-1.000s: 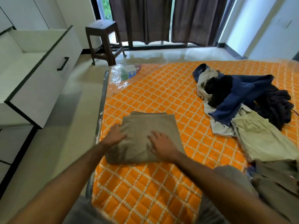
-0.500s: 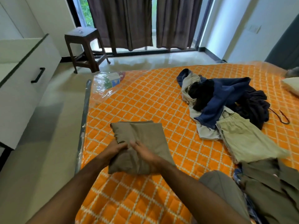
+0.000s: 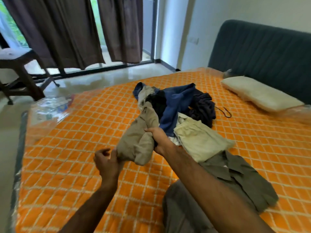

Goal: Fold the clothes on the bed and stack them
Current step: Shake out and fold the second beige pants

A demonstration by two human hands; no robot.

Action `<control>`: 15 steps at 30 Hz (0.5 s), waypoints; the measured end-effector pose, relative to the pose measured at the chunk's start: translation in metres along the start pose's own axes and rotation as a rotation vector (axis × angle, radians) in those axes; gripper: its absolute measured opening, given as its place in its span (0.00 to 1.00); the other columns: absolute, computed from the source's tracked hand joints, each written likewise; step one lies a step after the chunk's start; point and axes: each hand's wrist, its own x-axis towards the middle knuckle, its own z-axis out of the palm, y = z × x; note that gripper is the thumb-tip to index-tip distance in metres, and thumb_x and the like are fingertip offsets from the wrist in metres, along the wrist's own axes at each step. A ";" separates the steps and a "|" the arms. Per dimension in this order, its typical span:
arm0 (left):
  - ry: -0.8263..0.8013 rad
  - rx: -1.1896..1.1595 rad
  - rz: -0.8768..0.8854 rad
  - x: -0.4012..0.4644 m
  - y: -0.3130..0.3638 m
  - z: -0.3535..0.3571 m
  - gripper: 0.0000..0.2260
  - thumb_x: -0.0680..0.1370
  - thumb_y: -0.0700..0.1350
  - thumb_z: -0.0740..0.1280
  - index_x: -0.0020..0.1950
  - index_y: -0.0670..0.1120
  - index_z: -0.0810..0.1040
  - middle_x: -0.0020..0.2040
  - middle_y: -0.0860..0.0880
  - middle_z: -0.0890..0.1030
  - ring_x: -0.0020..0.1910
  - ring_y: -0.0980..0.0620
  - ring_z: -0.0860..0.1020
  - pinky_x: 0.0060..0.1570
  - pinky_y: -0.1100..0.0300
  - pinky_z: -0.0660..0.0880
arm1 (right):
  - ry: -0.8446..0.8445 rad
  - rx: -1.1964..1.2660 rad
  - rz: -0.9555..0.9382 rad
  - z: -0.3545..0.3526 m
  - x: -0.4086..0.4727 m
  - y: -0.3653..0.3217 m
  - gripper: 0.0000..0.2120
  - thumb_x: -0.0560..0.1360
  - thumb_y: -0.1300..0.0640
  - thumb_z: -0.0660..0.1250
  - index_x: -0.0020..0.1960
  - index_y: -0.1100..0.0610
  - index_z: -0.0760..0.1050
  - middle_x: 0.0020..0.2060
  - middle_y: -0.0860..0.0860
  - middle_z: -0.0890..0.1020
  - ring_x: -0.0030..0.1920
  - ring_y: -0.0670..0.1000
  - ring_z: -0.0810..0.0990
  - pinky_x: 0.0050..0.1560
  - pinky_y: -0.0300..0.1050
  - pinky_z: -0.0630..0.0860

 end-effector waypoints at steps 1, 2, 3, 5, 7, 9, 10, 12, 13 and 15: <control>-0.137 -0.064 -0.261 -0.003 -0.011 0.013 0.35 0.72 0.74 0.61 0.59 0.43 0.75 0.53 0.45 0.78 0.57 0.37 0.78 0.49 0.47 0.71 | 0.015 -0.007 -0.023 -0.011 0.001 -0.008 0.10 0.80 0.64 0.65 0.60 0.63 0.78 0.51 0.59 0.84 0.47 0.57 0.84 0.49 0.53 0.83; -0.357 -0.086 -0.499 -0.005 -0.012 0.028 0.38 0.72 0.77 0.55 0.62 0.46 0.74 0.56 0.44 0.79 0.56 0.37 0.80 0.48 0.47 0.71 | 0.027 -0.006 -0.043 -0.023 0.001 -0.018 0.12 0.79 0.64 0.66 0.62 0.64 0.78 0.54 0.60 0.84 0.51 0.59 0.84 0.52 0.55 0.82; -0.581 -0.116 -0.673 -0.008 -0.008 0.039 0.38 0.73 0.78 0.51 0.63 0.48 0.74 0.59 0.43 0.80 0.56 0.37 0.82 0.49 0.46 0.72 | 0.026 -0.003 -0.055 -0.033 0.002 -0.025 0.14 0.79 0.63 0.67 0.64 0.64 0.78 0.56 0.61 0.84 0.53 0.61 0.84 0.54 0.56 0.82; -0.865 -0.274 -0.831 -0.003 0.005 0.070 0.39 0.73 0.77 0.48 0.63 0.49 0.77 0.62 0.39 0.80 0.56 0.35 0.82 0.52 0.42 0.75 | 0.053 0.036 -0.079 -0.057 0.005 -0.042 0.15 0.78 0.64 0.67 0.65 0.65 0.78 0.57 0.62 0.84 0.53 0.61 0.84 0.53 0.56 0.83; -0.931 -0.473 -0.808 0.004 0.032 0.102 0.36 0.77 0.73 0.48 0.60 0.48 0.82 0.59 0.39 0.83 0.54 0.37 0.83 0.52 0.42 0.77 | 0.066 0.081 -0.098 -0.077 0.002 -0.059 0.16 0.78 0.64 0.67 0.64 0.66 0.78 0.55 0.62 0.84 0.50 0.60 0.84 0.51 0.54 0.83; -0.836 -0.597 -0.685 0.011 0.067 0.141 0.24 0.82 0.62 0.54 0.58 0.47 0.82 0.53 0.41 0.84 0.45 0.41 0.83 0.41 0.47 0.81 | 0.062 0.135 -0.114 -0.100 -0.002 -0.080 0.15 0.78 0.63 0.67 0.64 0.67 0.78 0.54 0.62 0.84 0.50 0.60 0.84 0.54 0.56 0.82; -0.759 -0.617 -0.594 0.020 0.082 0.163 0.16 0.83 0.55 0.59 0.60 0.46 0.80 0.52 0.41 0.82 0.43 0.43 0.82 0.36 0.50 0.82 | 0.062 0.159 -0.130 -0.114 -0.002 -0.092 0.15 0.79 0.63 0.67 0.64 0.67 0.78 0.54 0.62 0.84 0.51 0.61 0.84 0.56 0.57 0.82; -0.596 -0.633 -0.378 0.040 0.095 0.204 0.19 0.80 0.44 0.68 0.70 0.47 0.70 0.60 0.43 0.79 0.49 0.45 0.82 0.40 0.50 0.82 | 0.083 0.187 -0.168 -0.144 -0.001 -0.110 0.16 0.79 0.61 0.68 0.64 0.65 0.78 0.56 0.61 0.84 0.55 0.61 0.84 0.57 0.58 0.81; -0.537 -0.621 -0.286 0.047 0.105 0.218 0.28 0.78 0.39 0.71 0.75 0.49 0.65 0.66 0.45 0.76 0.56 0.45 0.81 0.48 0.46 0.82 | 0.098 0.194 -0.193 -0.160 -0.001 -0.117 0.16 0.78 0.60 0.68 0.65 0.65 0.78 0.58 0.60 0.84 0.58 0.61 0.83 0.58 0.57 0.81; -0.538 -0.556 -0.168 0.053 0.116 0.245 0.38 0.76 0.34 0.73 0.79 0.51 0.57 0.73 0.48 0.69 0.66 0.48 0.74 0.61 0.44 0.76 | 0.163 0.194 -0.260 -0.191 0.003 -0.123 0.17 0.78 0.59 0.70 0.66 0.62 0.78 0.58 0.57 0.84 0.58 0.59 0.84 0.54 0.54 0.82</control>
